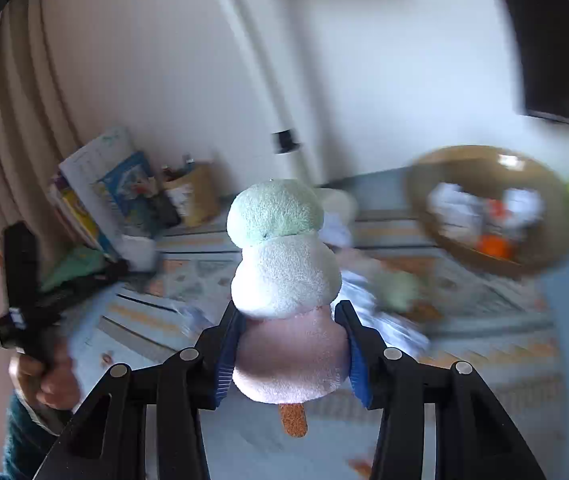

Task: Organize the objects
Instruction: 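Grasp the stacked pastel plush with right tool while left tool grasps paper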

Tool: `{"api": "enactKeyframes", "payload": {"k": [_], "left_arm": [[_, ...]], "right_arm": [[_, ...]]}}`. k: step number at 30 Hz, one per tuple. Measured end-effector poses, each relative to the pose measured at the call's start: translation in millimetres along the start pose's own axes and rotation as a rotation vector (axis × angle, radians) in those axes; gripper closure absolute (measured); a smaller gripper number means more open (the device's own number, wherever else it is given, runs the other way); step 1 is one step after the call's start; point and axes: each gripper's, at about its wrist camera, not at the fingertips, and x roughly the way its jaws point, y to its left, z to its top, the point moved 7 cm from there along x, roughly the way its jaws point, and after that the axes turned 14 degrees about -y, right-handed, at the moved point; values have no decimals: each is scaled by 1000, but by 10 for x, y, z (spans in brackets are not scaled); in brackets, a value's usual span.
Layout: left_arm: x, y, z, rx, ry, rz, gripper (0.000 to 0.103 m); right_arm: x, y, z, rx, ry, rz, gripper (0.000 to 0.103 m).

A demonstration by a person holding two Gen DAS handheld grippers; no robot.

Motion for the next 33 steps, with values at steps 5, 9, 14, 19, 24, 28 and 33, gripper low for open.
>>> {"api": "enactKeyframes", "payload": {"k": [5,9,14,19,24,28,33], "left_arm": [[-33,-809,-678,46,94,-174,68],[257,-1126,-1249,16,221,-242,68],[417,-1219,-1494,113,286,-183,65],[359,-1169,-1493,46,299,-233,57],[264,-1140,-1495,-2,296,-226,42],[176,-1225,-1574,22,317,-256,42],[176,-1112,-1486,108,257,-110,12]], "right_arm": [[-326,-644,-599,54,140,-150,56],[-437,-809,-941,-1,234,-238,56],[-474,-910,-1137,-7,298,-227,47],[-565,-898,-1191,8,287,-132,36],[-607,-941,-1191,34,283,-132,36],[-616,-952,-1179,56,274,-116,35],[-614,-924,-1157,42,262,-107,35]]}}
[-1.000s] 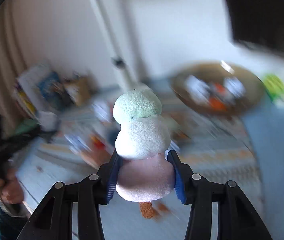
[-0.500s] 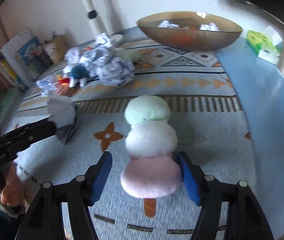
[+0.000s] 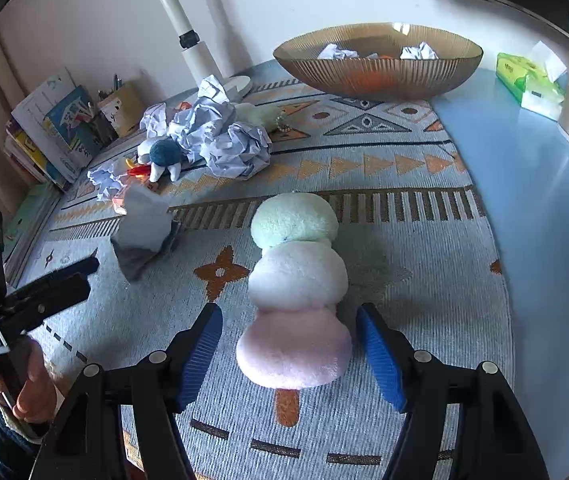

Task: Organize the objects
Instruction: 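Grasp the stacked pastel plush with right tool while left tool grasps paper, then carry plush and paper into the brown bowl and release both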

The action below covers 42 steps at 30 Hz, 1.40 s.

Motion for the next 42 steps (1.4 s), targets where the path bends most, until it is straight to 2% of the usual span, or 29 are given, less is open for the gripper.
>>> {"api": "enactKeyframes", "payload": {"k": [2,4,6,9,10,11,13,14,19,23,25,27,31,34,36,38,40,42], "left_arm": [[79,-8,49,2,14,-2,8],[255,-18,60,26,57,42,7],[416,-66,32,74,94,74,9],[508,-71,43,101,87,111,38],[516,-76,55,96,88,93,42],[511,-67,64,93,85,90,45],[464,-59,78,87,72,85,48],[432,-67,84,89,60,91,48],[294,-273,294,53,-16,-4,48],[370,-609,854,89,-89,-58,47],[508,-741,1184,88,-127,-70,47],[759,-855,1505,107,-160,-52,47],[1309,-1017,1898,86,-183,-57,47],[1666,-1038,2055,74,-199,-38,47],[1856,-1031,2065,70,-201,-27,47],[2012,-1011,2021,52,-202,-22,47],[2120,-975,1923,21,-193,-43,47],[2203,-975,1844,42,-163,-21,46]], "right_arm": [[0,-5,8,4,-2,7,31],[24,-28,12,15,-3,9,22],[60,-48,16,28,1,10,20],[98,-23,38,22,-3,0,20],[116,-22,42,15,-6,-17,20],[134,-9,43,5,-10,-36,21],[154,4,49,-46,-33,-125,49],[163,12,53,-76,-37,-151,57],[33,-47,223,-12,-114,-97,57],[-149,-272,703,21,-197,-116,57],[-230,-438,1073,63,-249,-111,57],[-237,-647,1470,115,-293,-130,57],[-98,-955,2031,176,-354,-195,57],[107,-1074,2331,206,-379,-211,57],[268,-1148,2439,192,-389,-270,57],[384,-1204,2453,188,-392,-304,57],[493,-1267,2431,195,-384,-304,57],[553,-1307,2403,204,-379,-294,57]]}}
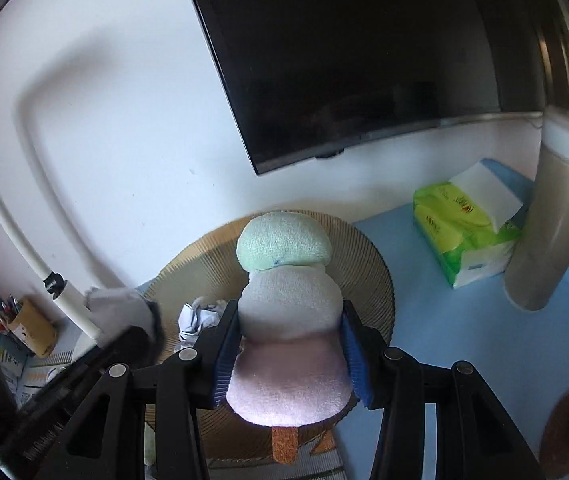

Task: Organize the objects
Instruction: 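Carry plush and paper into the brown bowl and release both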

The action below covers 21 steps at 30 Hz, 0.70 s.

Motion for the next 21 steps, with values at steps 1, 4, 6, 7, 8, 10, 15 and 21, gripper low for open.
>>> {"api": "enactKeyframes", "payload": {"k": [1,4,6,7,8,10,15,21], "left_arm": [[4,-7,-9,10,-2,3,45],[-7,-29,-21,13,-17,-3,18],[-38,-24,-17,14,-24,-15,1],[-81,1,23,6,-41,-26,1],[-141,5,68,-7,-48,-38,1],[-280,-3,210,-55,-66,-70,1],[-1012,-77,453,-103,-130,-123,1],[-2192,-74,385,34,-202,-124,1]], "right_arm": [[11,-11,-12,6,1,-2,57],[47,-69,-27,38,7,13,33],[60,-155,-32,65,4,17,13],[27,-202,-13,85,-3,21,13],[-74,-265,55,126,-28,42,13],[-282,-348,202,177,-89,64,13],[-874,-212,399,129,-129,116,13],[-1466,256,-42,63,-87,204,7]]}}
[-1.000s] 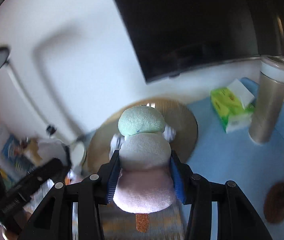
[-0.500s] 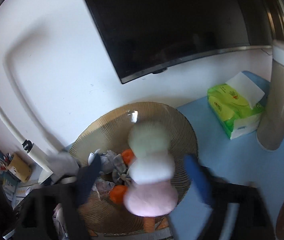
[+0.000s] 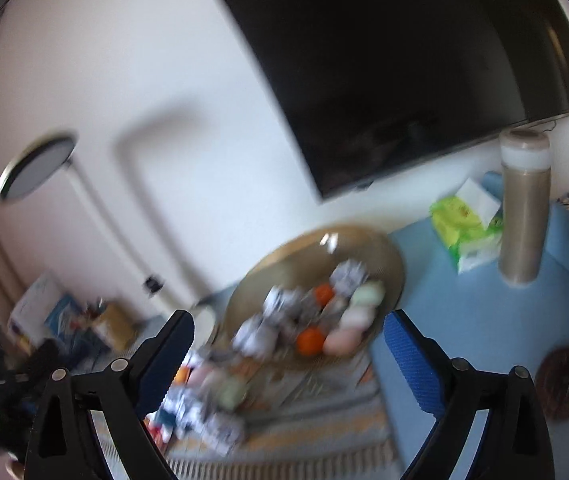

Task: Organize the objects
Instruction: 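Carry plush and paper into the brown bowl and release both, then grasp the pink box with right tool while left tool grasps a paper ball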

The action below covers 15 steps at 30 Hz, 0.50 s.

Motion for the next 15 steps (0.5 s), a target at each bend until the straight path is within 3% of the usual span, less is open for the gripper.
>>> {"api": "enactKeyframes", "payload": {"k": [3,6,9,11,15], "left_arm": [[-609,183,-106,81,-21,112,1],[-1009,703,-462,112,21,262,1],[-1220,1516,-952,-23,133,462,1],[-1314,1882,-1148,-120,130,509,1],[-1272,2034,-1319,-151,160,501,1]], "right_arm": [[-52,240,-523,-47,89,23,7],[40,297,-1149,-94,202,-40,7],[95,300,-1488,-103,219,-80,7],[113,345,-1625,-181,188,-100,7],[131,415,-1659,-265,158,-141,7]]}}
